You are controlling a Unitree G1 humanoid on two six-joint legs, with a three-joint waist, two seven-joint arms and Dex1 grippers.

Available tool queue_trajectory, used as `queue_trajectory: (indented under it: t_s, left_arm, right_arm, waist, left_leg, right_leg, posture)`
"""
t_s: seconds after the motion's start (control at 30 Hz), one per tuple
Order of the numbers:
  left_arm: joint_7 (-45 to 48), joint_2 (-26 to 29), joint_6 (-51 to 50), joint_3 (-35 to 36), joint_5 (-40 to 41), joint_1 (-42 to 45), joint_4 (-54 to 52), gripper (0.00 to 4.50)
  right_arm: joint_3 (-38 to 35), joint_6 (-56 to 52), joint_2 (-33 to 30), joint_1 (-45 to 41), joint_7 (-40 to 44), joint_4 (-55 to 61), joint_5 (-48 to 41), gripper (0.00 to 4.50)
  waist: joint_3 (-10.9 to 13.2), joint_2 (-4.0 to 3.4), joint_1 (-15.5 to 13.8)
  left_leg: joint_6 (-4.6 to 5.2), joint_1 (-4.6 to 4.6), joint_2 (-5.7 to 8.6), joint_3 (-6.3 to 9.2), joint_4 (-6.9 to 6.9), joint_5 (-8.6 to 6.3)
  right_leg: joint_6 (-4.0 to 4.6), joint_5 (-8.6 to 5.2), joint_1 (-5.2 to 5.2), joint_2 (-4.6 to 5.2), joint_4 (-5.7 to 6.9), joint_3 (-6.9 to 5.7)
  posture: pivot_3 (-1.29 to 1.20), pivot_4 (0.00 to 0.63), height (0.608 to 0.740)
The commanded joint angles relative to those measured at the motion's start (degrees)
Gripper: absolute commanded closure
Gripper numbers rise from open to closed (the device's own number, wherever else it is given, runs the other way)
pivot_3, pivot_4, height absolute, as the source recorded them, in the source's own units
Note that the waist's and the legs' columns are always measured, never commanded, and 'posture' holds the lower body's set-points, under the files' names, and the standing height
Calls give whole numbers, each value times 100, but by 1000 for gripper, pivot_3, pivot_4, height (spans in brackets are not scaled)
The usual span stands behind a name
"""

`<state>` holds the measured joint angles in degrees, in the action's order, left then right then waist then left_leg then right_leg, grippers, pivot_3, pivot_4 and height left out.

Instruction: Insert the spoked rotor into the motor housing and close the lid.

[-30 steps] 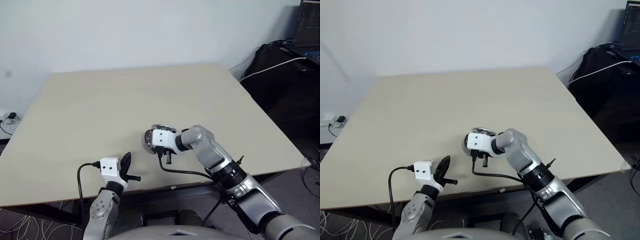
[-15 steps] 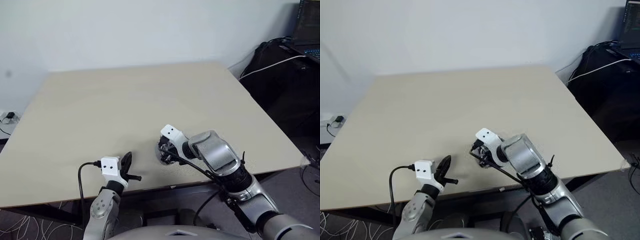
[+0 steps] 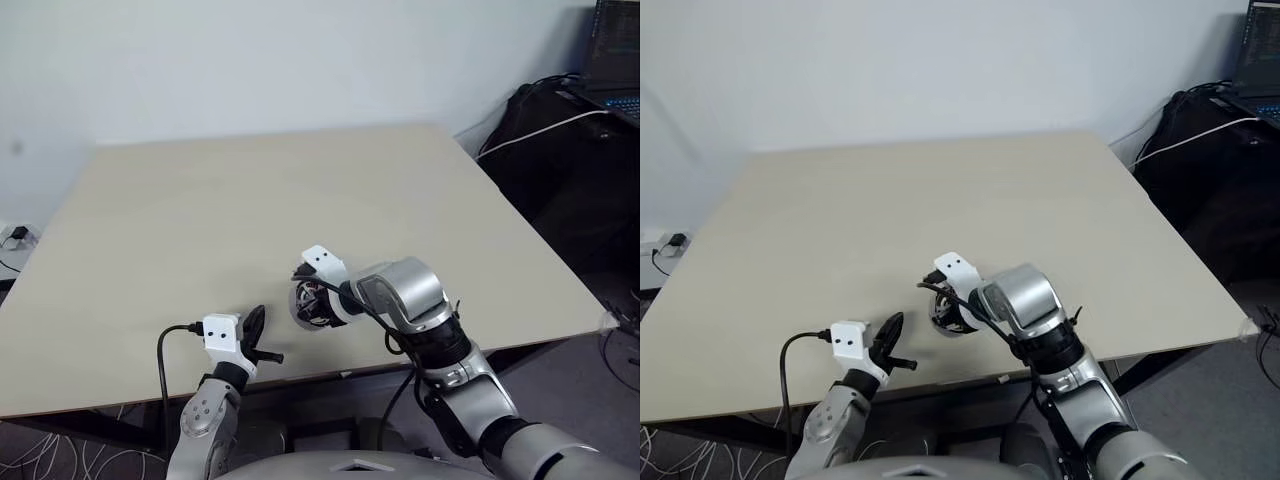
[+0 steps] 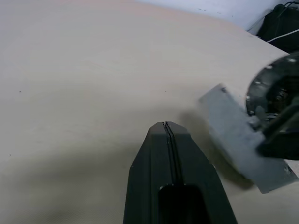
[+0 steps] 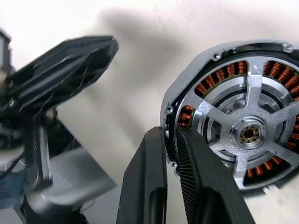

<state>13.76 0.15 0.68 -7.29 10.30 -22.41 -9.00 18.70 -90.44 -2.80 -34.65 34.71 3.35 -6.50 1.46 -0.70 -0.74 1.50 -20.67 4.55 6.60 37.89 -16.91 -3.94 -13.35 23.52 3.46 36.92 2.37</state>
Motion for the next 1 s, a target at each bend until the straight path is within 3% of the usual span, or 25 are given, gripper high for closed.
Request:
queue_trajectory:
  t_s: [0.03,0.23,0.5,0.77,0.9,1.0]
  left_arm:
    - [11,-15,21,-3,72,16,-143,4500]
    - [23,-4,-7,-15,61,21,-156,4500]
    - [51,18,-56,-15,72,36,-153,4500]
    - [111,37,-78,-8,80,76,-97,4500]
    - [148,46,-78,-2,83,82,-69,4500]
    - [186,52,-86,10,93,85,-47,4500]
  right_arm:
    - [-303,312,278,-124,-471,-497,-3,4382]
    - [-638,945,831,-227,-1070,-1259,-44,4382]
    - [-872,1046,1271,-327,-1294,-1214,-409,1841]
    - [-1671,620,1634,-448,-1419,-552,-1171,1841]
    - [-2309,127,1970,-513,-1616,-99,-1546,2736]
    - [-2670,-149,2198,-521,-1784,130,-1780,3725]
  waist:
    - [-16,-3,0]
    - [-44,-11,55]
    - [-42,-17,164]
    - [-41,-18,169]
    - [-41,-19,163]
    - [-40,-19,166]
  left_leg:
    - [0,1,0,0,1,0]
    - [-9,13,-3,-1,0,9]
    - [-14,16,-6,1,-3,61]
    - [-13,15,-5,4,-7,66]
    - [-13,13,-6,6,-12,66]
    - [-13,12,-6,6,-13,66]
  right_leg:
    - [-1,0,0,-1,0,0]
    - [4,15,-8,-10,3,2]
    - [-1,52,-14,-17,4,0]
    - [0,56,-12,-17,1,-1]
    - [3,55,-10,-15,1,-1]
    - [3,55,-8,-15,-1,-1]
  posture:
    - [0,0,740]
    - [0,0,740]
    - [0,0,740]
    - [0,0,740]
    - [0,0,740]
    - [0,0,740]
